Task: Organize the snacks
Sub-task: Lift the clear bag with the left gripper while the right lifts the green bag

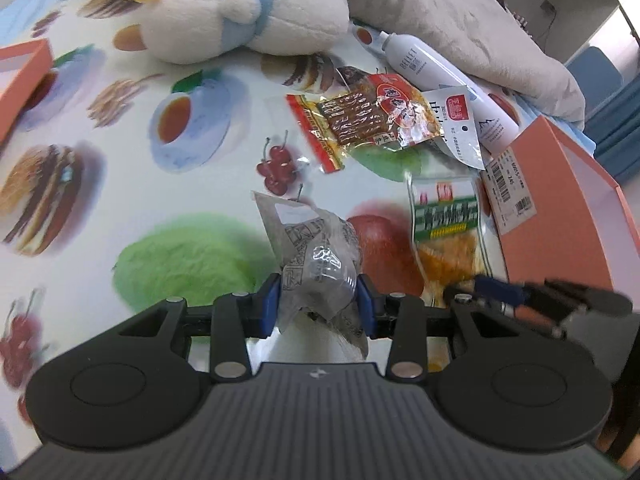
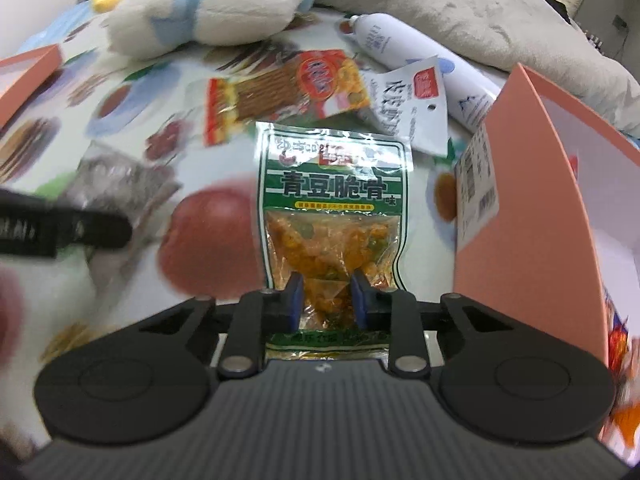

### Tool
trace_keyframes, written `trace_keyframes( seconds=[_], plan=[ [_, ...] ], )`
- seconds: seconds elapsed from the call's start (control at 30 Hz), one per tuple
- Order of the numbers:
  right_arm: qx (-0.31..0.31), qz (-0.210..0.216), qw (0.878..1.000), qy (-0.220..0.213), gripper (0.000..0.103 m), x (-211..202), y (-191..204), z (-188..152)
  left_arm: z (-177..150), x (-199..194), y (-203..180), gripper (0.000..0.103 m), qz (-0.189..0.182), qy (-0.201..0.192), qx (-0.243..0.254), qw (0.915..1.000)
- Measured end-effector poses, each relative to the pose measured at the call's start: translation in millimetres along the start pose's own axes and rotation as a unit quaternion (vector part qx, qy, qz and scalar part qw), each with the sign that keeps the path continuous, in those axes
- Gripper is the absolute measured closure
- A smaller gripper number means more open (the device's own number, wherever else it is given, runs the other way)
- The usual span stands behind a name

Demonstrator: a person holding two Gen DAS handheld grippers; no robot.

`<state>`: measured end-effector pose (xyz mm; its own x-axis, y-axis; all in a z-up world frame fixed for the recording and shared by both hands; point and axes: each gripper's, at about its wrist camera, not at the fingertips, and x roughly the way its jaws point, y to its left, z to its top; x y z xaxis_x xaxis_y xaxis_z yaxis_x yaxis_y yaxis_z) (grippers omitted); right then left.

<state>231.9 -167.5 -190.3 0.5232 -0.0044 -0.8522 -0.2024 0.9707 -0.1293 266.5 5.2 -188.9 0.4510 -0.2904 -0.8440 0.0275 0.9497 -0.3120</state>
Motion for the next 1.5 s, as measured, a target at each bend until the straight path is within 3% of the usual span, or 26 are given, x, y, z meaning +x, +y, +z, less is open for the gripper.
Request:
trace_keyframes(
  seconds=[0.37, 0.4, 0.43, 0.6, 0.77, 0.83, 0.87, 0.9, 0.97, 1.03, 1.33, 1.4, 1.5],
  plan=[
    [0.01, 0.043, 0.999, 0.006, 0.078, -52, 11, -60, -55, -45, 0, 0.058, 0.01, -0.014, 0.008, 0.9998],
    [0.011, 0.041, 0.999, 0.006, 0.095, -54, 12, -64, -61, -46, 1, 0.058, 0.009, -0.013, 0.008, 0.9998],
    [0.01, 0.038, 0.999, 0.005, 0.096, -58, 12, -68, -66, -46, 1, 0.058, 0.011, -0.011, 0.009, 0.9998],
    [0.022, 0.06, 0.998, 0.008, 0.096, -69, 12, -81, -89, -48, 1, 0.058, 0.014, -0.001, 0.015, 0.9998],
    [0.06, 0.088, 0.994, -0.03, 0.093, -80, 8, -89, -100, -53, 2, 0.058, 0.018, -0.004, 0.012, 0.9998],
    [0.057, 0.082, 0.994, -0.042, 0.09, -78, 8, -91, -102, -55, 2, 0.058, 0.019, -0.008, 0.011, 0.9997],
    [0.057, 0.083, 0.994, -0.045, 0.08, -77, 8, -91, -103, -55, 2, 0.058, 0.019, -0.01, 0.011, 0.9997],
    [0.058, 0.085, 0.994, -0.048, 0.058, -76, 7, -91, -103, -56, 2, 0.058, 0.02, -0.011, 0.012, 0.9997],
    [0.058, 0.084, 0.993, -0.067, 0.033, -76, 5, -92, -104, -57, 1, 0.058, 0.022, -0.015, 0.013, 0.9995],
    [0.048, 0.082, 0.992, -0.084, 0.03, -76, 4, -92, -104, -58, 2, 0.058, 0.023, -0.016, 0.012, 0.9995],
    [0.031, 0.061, 0.996, -0.05, 0.03, -50, 2, -83, -105, -59, 2, 0.058, 0.021, -0.018, 0.018, 0.9995],
    [0.031, 0.058, 0.997, -0.043, 0.017, -45, 2, -83, -105, -57, 2, 0.058, 0.021, -0.016, 0.018, 0.9995],
    [0.032, 0.067, 0.996, -0.04, 0.017, -40, 0, -84, -106, -56, 2, 0.058, 0.021, -0.014, 0.018, 0.9995]
  ],
)
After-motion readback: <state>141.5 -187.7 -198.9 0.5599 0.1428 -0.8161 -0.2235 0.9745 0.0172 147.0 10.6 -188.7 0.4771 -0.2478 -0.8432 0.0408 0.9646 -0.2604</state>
